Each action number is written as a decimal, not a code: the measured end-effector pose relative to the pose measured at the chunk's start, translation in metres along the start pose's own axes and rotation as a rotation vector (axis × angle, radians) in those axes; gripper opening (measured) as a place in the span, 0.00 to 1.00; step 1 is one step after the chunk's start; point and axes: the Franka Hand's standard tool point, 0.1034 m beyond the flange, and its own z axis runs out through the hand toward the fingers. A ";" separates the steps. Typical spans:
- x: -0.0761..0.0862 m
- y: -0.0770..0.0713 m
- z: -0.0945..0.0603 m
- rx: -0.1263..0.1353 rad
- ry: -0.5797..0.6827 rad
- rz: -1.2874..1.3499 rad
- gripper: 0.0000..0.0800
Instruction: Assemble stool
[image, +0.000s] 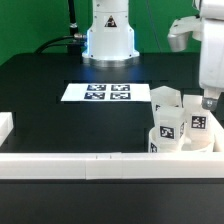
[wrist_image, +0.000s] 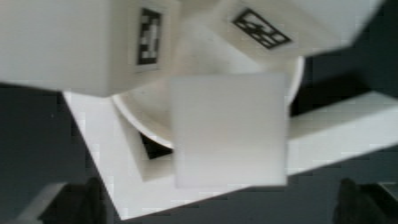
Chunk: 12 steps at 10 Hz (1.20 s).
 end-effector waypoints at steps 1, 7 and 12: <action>-0.005 0.001 0.002 0.001 -0.010 -0.065 0.81; -0.009 -0.001 0.011 0.016 -0.017 -0.021 0.81; -0.009 -0.001 0.013 0.018 -0.017 -0.025 0.42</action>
Offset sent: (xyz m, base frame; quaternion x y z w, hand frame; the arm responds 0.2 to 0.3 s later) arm 0.0008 0.0021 -0.0048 0.0060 -0.0018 0.0069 1.0000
